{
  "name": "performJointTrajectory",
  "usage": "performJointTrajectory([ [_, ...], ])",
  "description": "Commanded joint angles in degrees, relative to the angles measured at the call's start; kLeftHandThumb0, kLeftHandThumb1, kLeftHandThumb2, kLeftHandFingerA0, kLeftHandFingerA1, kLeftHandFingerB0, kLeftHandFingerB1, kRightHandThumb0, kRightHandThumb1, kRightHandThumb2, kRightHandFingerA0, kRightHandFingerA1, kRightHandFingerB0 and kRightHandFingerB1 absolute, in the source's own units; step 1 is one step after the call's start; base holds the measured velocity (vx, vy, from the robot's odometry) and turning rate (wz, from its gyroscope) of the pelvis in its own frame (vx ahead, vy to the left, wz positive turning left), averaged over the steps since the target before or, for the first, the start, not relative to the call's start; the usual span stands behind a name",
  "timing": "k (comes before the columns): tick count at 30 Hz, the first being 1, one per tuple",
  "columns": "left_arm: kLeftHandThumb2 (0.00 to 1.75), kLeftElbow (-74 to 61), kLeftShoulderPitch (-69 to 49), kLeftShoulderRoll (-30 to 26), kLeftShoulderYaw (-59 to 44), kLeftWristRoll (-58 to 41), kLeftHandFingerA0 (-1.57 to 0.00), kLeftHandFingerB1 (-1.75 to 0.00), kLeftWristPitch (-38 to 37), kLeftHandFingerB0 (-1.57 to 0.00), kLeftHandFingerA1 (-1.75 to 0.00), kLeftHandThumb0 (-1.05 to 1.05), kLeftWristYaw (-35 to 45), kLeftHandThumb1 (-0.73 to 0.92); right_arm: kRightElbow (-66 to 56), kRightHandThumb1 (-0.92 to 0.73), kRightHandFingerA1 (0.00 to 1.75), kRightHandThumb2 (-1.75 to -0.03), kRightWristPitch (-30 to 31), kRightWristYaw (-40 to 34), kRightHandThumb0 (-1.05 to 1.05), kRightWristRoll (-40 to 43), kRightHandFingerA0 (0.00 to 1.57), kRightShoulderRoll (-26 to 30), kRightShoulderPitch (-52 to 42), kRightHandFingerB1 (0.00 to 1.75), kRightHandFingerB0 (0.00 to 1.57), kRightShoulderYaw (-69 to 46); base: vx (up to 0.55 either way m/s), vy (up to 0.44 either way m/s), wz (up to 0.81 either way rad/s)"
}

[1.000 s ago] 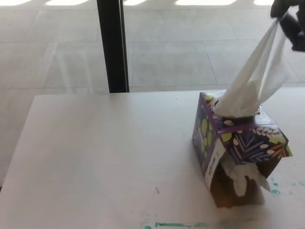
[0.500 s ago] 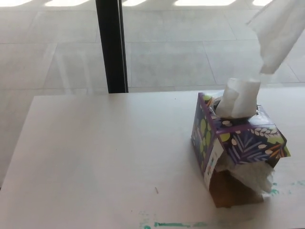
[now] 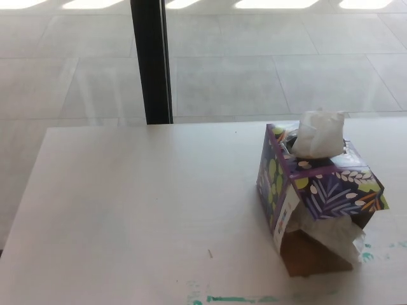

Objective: The robot uses its right hand to pull out a tissue from the tissue box kept in the middle of the desk and put it on the right side

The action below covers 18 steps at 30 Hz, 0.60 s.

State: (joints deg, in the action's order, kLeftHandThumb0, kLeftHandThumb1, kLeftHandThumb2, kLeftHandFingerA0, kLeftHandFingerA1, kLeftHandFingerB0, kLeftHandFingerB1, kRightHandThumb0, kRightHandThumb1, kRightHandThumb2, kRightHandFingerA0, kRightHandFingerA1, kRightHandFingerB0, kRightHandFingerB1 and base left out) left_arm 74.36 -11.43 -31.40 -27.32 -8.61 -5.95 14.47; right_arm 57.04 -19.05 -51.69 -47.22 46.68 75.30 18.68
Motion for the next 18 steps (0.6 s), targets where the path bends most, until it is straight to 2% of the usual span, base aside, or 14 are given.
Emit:
performJointTrajectory([
  [1, 0.67, 0.2, -0.7, -0.5, -0.5, -1.1, -0.57, -0.48, -1.2, -0.52, -0.64, -0.77, 0.1, 0.91, -4.4, -0.48, 1.68, -1.09, -5.0, 0.7, -0.26, -2.6, 0.96, 1.8, -11.8, 1.39, 0.83, 3.8, 0.00, 0.000, 0.00],
  [2, 0.67, 0.2, -0.7, -0.4, -0.6, -1.2, -0.57, -0.48, -1.1, -0.52, -0.64, -0.77, 0.1, 0.91, -4.9, -0.48, 1.68, -1.09, -5.0, 1.2, -0.26, -2.6, 0.96, 2.0, -12.5, 1.39, 0.83, 3.9, 0.00, 0.000, 0.00],
  [3, 0.67, 0.3, -0.5, -0.4, -0.5, -1.0, -0.58, -0.47, -1.1, -0.54, -0.64, -0.76, -0.1, 0.91, -6.0, -0.41, 1.70, -1.02, -5.3, 2.9, -0.24, -1.5, 0.93, 1.5, -15.6, 1.48, 0.78, 3.9, 0.00, 0.000, 0.00],
  [5, 0.67, 0.2, -0.5, -0.4, -0.4, -0.9, -0.58, -0.47, -1.2, -0.54, -0.64, -0.77, -0.3, 0.91, -7.5, -0.46, 1.71, -0.96, -4.8, 5.1, -0.25, 0.1, 0.91, 0.6, -19.5, 1.50, 0.75, 3.5, 0.00, 0.000, 0.00],
  [6, 0.66, 0.2, -0.3, -0.3, -0.5, -1.0, -0.57, -0.47, -1.2, -0.51, -0.63, -0.75, 0.0, 0.91, -8.7, -0.49, 1.70, -0.87, -3.2, 6.2, -0.24, -0.2, 0.87, 0.5, -21.6, 1.50, 0.74, 3.7, 0.00, 0.000, 0.00],
  [8, 0.67, 0.2, -0.2, -0.5, -0.1, -0.6, -0.56, -0.46, -0.9, -0.52, -0.62, -0.76, 0.3, 0.92, -9.3, -0.45, 1.63, -0.95, -4.9, 6.0, -0.18, 0.8, 0.86, -1.1, -26.8, 1.35, 0.79, 4.1, 0.00, 0.000, 0.00],
  [9, 0.67, 0.2, -0.3, -0.5, 0.0, -0.5, -0.56, -0.46, -0.9, -0.52, -0.62, -0.76, 0.3, 0.92, -9.7, -0.45, 1.63, -0.95, -4.9, 6.1, -0.18, 0.7, 0.86, -1.2, -27.3, 1.35, 0.79, 4.0, 0.00, 0.000, 0.00],
  [11, 0.66, 0.1, 0.6, -0.3, -0.2, -0.9, -0.55, -0.46, -0.5, -0.52, -0.59, -0.76, 0.1, 0.91, -11.7, -0.55, 1.72, -0.92, -4.3, 9.5, -0.19, 1.6, 0.83, -1.7, -30.4, 1.49, 0.61, 3.9, 0.00, 0.000, 0.00],
  [12, 0.67, 0.1, 0.6, -0.2, -0.5, -1.2, -0.56, -0.48, -0.4, -0.55, -0.60, -0.76, -0.2, 0.89, -12.5, -0.48, 1.75, -0.94, -3.6, 10.1, -0.22, 1.1, 0.82, -2.5, -32.7, 1.52, 0.66, 4.6, 0.00, 0.000, 0.00],
  [13, 0.66, 0.0, 0.7, -0.1, -0.5, -1.2, -0.58, -0.47, -0.6, -0.55, -0.60, -0.76, -0.5, 0.90, -12.9, -0.45, 1.73, -0.93, -3.5, 9.6, -0.21, 0.5, 0.85, -3.0, -34.1, 1.46, 0.71, 5.0, 0.00, 0.000, 0.00],
  [14, 0.66, 0.0, 0.8, 0.1, -0.4, -1.1, -0.58, -0.48, -0.8, -0.55, -0.62, -0.77, -0.6, 0.90, -12.7, -0.47, 1.73, -0.93, -3.5, 8.5, -0.19, -0.8, 0.86, -3.4, -35.0, 1.41, 0.72, 5.8, 0.00, 0.000, 0.00],
  [16, 0.66, -0.2, 0.8, 0.2, -1.5, -2.3, -0.54, -0.50, -0.4, -0.53, -0.64, -0.75, 0.6, 0.89, -12.9, -0.48, 1.75, -0.93, -3.0, 9.4, -0.17, -2.6, 0.86, -3.6, -36.2, 1.43, 0.71, 7.4, 0.00, 0.000, 0.00],
  [17, 0.67, -0.2, 0.7, 0.2, -1.0, -1.7, -0.54, -0.48, -1.0, -0.51, -0.61, -0.75, 0.6, 0.91, -13.8, -0.53, 1.74, -0.92, -3.1, 12.5, -0.18, -1.7, 0.83, -3.5, -37.4, 1.42, 0.69, 7.5, 0.00, 0.000, 0.00],
  [18, 0.67, -0.2, 0.7, 0.2, -0.8, -1.5, -0.55, -0.49, -1.2, -0.53, -0.62, -0.75, 0.5, 0.91, -14.5, -0.58, 1.71, -0.89, -2.1, 14.2, -0.23, -2.3, 0.99, -3.3, -38.2, 1.32, 0.76, 8.1, 0.00, 0.000, 0.00],
])
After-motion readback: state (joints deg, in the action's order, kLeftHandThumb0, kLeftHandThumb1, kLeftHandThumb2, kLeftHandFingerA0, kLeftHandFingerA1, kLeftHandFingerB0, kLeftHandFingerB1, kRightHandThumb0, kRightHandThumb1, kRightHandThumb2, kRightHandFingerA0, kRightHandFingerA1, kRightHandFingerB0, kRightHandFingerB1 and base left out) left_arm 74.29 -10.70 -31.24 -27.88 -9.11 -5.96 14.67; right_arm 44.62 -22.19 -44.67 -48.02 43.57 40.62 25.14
